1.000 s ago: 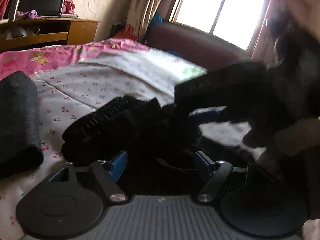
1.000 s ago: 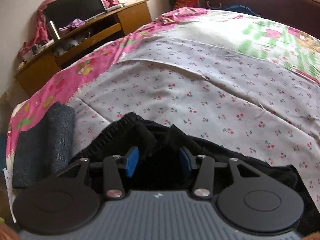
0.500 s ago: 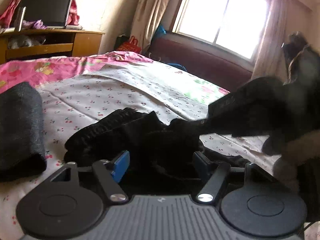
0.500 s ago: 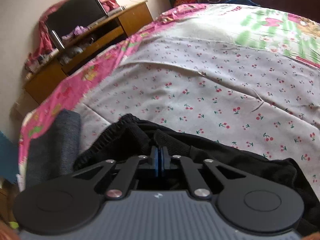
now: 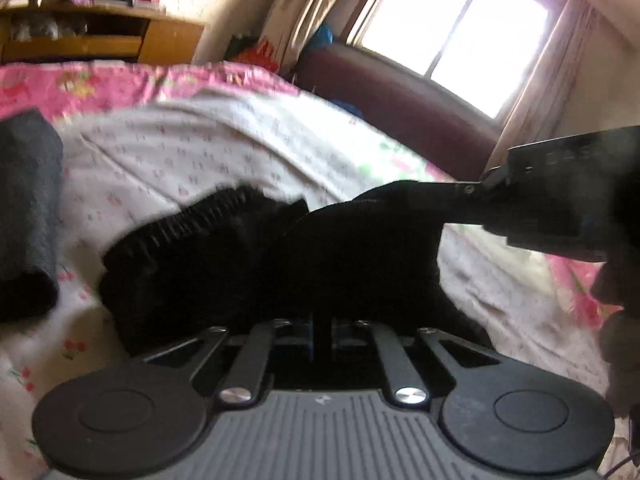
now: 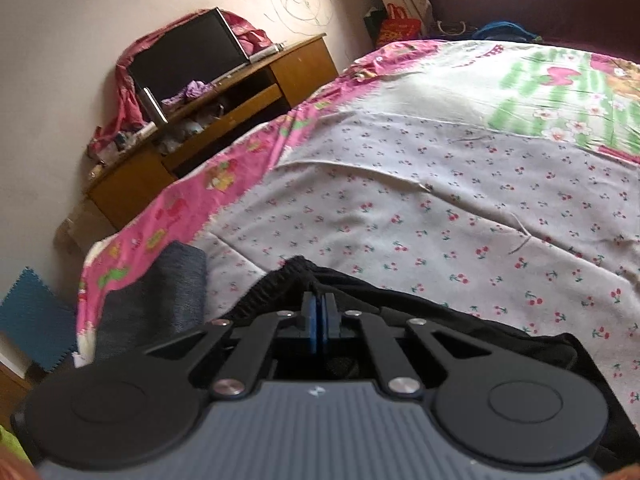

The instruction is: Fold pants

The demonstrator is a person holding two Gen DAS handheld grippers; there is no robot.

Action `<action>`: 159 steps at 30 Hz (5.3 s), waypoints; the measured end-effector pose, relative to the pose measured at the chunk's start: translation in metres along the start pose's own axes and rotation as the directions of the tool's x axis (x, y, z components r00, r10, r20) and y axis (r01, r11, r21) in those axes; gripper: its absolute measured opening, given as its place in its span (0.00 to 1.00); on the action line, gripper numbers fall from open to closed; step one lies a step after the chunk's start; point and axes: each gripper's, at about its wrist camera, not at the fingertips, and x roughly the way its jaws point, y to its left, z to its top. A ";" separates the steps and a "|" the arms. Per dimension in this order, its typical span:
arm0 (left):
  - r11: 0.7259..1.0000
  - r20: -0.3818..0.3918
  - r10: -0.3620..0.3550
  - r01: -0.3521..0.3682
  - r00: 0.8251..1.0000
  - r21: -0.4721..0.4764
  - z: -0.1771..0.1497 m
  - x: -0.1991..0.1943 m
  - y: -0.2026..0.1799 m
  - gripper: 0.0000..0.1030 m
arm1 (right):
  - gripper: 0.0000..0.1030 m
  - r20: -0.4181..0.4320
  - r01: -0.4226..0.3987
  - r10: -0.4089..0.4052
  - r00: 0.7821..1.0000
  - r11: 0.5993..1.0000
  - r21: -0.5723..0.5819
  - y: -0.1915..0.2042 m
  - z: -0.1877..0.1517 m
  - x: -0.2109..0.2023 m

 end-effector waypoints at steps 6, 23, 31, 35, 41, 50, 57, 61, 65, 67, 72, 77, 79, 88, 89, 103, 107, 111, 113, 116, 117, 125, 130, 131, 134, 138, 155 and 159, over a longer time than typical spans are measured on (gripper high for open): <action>0.999 0.032 0.048 -0.048 0.998 -0.020 0.005 -0.017 0.015 0.21 | 0.03 0.002 -0.041 0.041 0.999 0.999 -0.031 0.022 0.009 0.015; 0.964 0.162 0.042 -0.083 0.986 0.254 -0.002 -0.034 -0.026 0.55 | 0.22 0.000 0.203 -0.203 0.979 0.978 -0.055 -0.017 -0.055 -0.038; 0.958 -0.084 0.174 -0.149 0.981 0.246 -0.002 0.046 -0.002 0.57 | 0.28 -0.014 0.409 -0.421 0.907 0.873 0.266 -0.099 -0.142 -0.147; 0.921 -0.014 0.195 -0.178 0.981 0.346 -0.007 0.024 -0.035 0.58 | 0.28 -0.033 0.318 -0.351 0.936 0.799 0.510 -0.142 -0.191 -0.168; 0.879 -0.072 0.142 -0.093 0.987 0.467 -0.025 0.018 -0.067 0.59 | 0.32 0.105 0.056 -0.166 0.981 0.750 0.658 -0.173 -0.224 -0.161; 0.851 -0.139 0.079 0.006 0.987 0.526 -0.033 0.024 -0.094 0.59 | 0.28 0.129 -0.056 -0.039 0.991 0.748 0.661 -0.211 -0.235 -0.179; 0.825 -0.216 0.024 0.102 0.976 0.555 -0.052 0.030 -0.110 0.59 | 0.29 0.177 -0.217 0.132 0.975 0.723 0.656 -0.216 -0.228 -0.137; 0.808 -0.229 0.030 0.111 0.973 0.579 -0.052 0.033 -0.114 0.59 | 0.20 0.180 -0.251 0.176 0.968 0.719 0.648 -0.209 -0.219 -0.115; 0.789 -0.234 0.014 0.133 0.972 0.600 -0.050 0.034 -0.111 0.61 | 0.22 0.119 -0.182 0.138 0.983 0.775 0.605 -0.209 -0.226 -0.148; 0.785 -0.246 0.015 0.141 0.969 0.603 -0.055 0.039 -0.112 0.62 | 0.21 0.123 -0.190 0.144 0.982 0.757 0.625 -0.217 -0.232 -0.151; 0.770 -0.252 0.016 0.149 0.968 0.621 -0.059 0.041 -0.123 0.63 | 0.18 0.248 -0.300 0.178 0.952 0.691 0.658 -0.218 -0.223 -0.115; 0.706 -0.301 0.061 0.172 0.952 0.687 -0.075 0.049 -0.143 0.63 | 0.06 0.301 -0.352 0.188 0.935 0.598 0.720 -0.204 -0.217 -0.100; 0.690 -0.332 0.031 0.221 0.943 0.689 -0.087 0.048 -0.160 0.56 | 0.05 0.344 -0.378 0.175 0.923 0.588 0.715 -0.210 -0.220 -0.122; 0.578 -0.467 -0.125 0.447 0.875 0.683 -0.141 0.040 -0.251 0.24 | 0.05 0.300 -0.257 0.038 0.953 0.628 0.734 -0.228 -0.248 -0.207; 0.569 -0.482 -0.153 0.476 0.862 0.671 -0.146 0.039 -0.261 0.24 | 0.05 0.299 -0.230 -0.004 0.954 0.628 0.743 -0.232 -0.253 -0.226; 0.711 -0.339 -0.076 0.290 0.938 0.641 -0.099 0.044 -0.209 0.46 | 0.06 0.172 0.108 -0.366 0.915 0.630 0.769 -0.230 -0.267 -0.328; 0.853 -0.329 -0.164 0.301 0.930 0.427 -0.081 0.036 -0.175 0.46 | 0.06 0.102 0.275 -0.418 0.903 0.743 0.611 -0.192 -0.216 -0.319; 0.902 -0.321 -0.216 0.315 0.922 0.296 -0.073 0.035 -0.153 0.46 | 0.06 0.034 0.368 -0.419 0.908 0.832 0.415 -0.151 -0.152 -0.280; 0.887 -0.304 -0.221 0.320 0.927 0.333 -0.076 0.025 -0.152 0.46 | 0.06 0.006 0.391 -0.417 0.909 0.858 0.333 -0.132 -0.127 -0.253; 0.878 -0.322 -0.247 0.352 0.914 0.325 -0.072 0.022 -0.147 0.49 | 0.06 -0.051 0.417 -0.418 0.907 0.875 0.246 -0.108 -0.103 -0.209; 0.878 -0.337 -0.258 0.365 0.905 0.308 -0.071 0.022 -0.144 0.50 | 0.06 -0.074 0.426 -0.420 0.904 0.879 0.213 -0.099 -0.097 -0.191; 0.890 -0.391 -0.352 0.433 0.850 0.141 -0.054 0.023 -0.112 0.50 | 0.06 -0.198 0.443 -0.427 0.882 0.895 0.044 -0.051 -0.086 -0.089; 0.888 -0.401 -0.358 0.441 0.843 0.134 -0.053 0.021 -0.110 0.50 | 0.16 -0.239 0.440 -0.433 0.869 0.898 -0.025 -0.040 -0.086 -0.076; 0.888 -0.401 -0.356 0.439 0.844 0.137 -0.053 0.020 -0.110 0.50 | 0.16 -0.235 0.442 -0.438 0.868 0.896 -0.041 -0.037 -0.086 -0.077; 0.886 -0.400 -0.355 0.440 0.845 0.143 -0.053 0.019 -0.110 0.51 | 0.16 -0.217 0.461 -0.466 0.858 0.884 -0.078 -0.033 -0.084 -0.080; 0.887 -0.401 -0.354 0.439 0.845 0.141 -0.053 0.020 -0.109 0.51 | 0.23 -0.225 0.451 -0.459 0.859 0.888 -0.092 -0.027 -0.079 -0.081; 0.909 -0.382 -0.375 0.416 0.845 0.028 -0.049 0.017 -0.079 0.51 | 0.38 -0.151 0.249 -0.274 0.950 0.954 -0.168 0.002 -0.018 -0.092; 0.907 -0.379 -0.380 0.420 0.844 0.026 -0.049 0.019 -0.079 0.51 | 0.39 -0.078 0.281 -0.295 0.952 0.948 -0.151 -0.003 -0.010 -0.109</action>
